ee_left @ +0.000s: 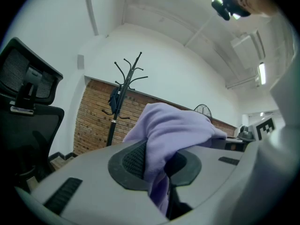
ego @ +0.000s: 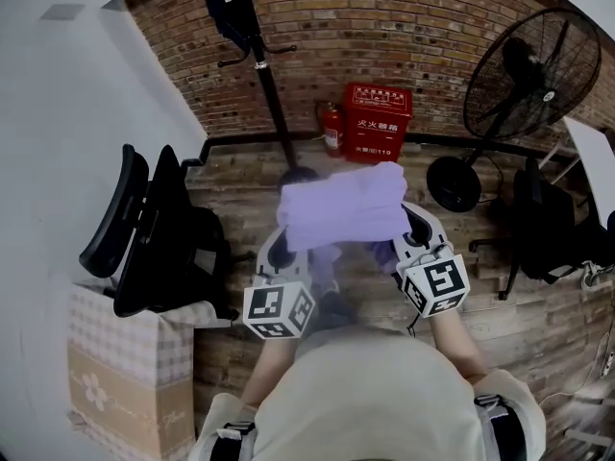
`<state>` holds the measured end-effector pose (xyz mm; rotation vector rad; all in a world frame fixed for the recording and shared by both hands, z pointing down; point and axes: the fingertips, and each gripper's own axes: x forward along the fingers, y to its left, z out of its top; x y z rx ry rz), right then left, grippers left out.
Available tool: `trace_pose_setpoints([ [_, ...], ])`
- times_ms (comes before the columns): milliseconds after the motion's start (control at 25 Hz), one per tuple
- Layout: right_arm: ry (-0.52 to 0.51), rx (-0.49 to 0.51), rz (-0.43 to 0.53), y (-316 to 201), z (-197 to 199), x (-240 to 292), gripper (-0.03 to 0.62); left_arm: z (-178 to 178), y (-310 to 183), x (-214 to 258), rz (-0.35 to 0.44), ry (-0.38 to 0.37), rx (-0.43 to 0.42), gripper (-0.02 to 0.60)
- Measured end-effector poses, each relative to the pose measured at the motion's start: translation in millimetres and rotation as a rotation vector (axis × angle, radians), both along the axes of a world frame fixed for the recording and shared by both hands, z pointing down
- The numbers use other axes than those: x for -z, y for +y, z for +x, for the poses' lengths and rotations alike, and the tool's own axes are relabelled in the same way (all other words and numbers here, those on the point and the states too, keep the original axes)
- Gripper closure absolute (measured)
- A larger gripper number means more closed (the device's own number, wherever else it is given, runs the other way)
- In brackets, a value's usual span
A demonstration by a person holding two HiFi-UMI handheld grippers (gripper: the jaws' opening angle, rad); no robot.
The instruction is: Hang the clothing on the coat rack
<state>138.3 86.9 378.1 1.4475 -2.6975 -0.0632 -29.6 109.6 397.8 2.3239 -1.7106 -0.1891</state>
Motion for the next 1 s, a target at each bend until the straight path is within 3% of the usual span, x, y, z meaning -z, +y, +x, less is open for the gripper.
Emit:
trace_pose_setpoints([
  [560,0.007,0.022,0.017,-133.7,-54.2,20.1,0.540,-53.3,-129.6,22.9,0.020,0.013,0.020,0.534],
  [1000,0.005,-0.006,0.037,-217.6,-93.8,20.2,0.540,-93.1,-215.3,21.9,0.029,0.000,-0.010,0.534],
])
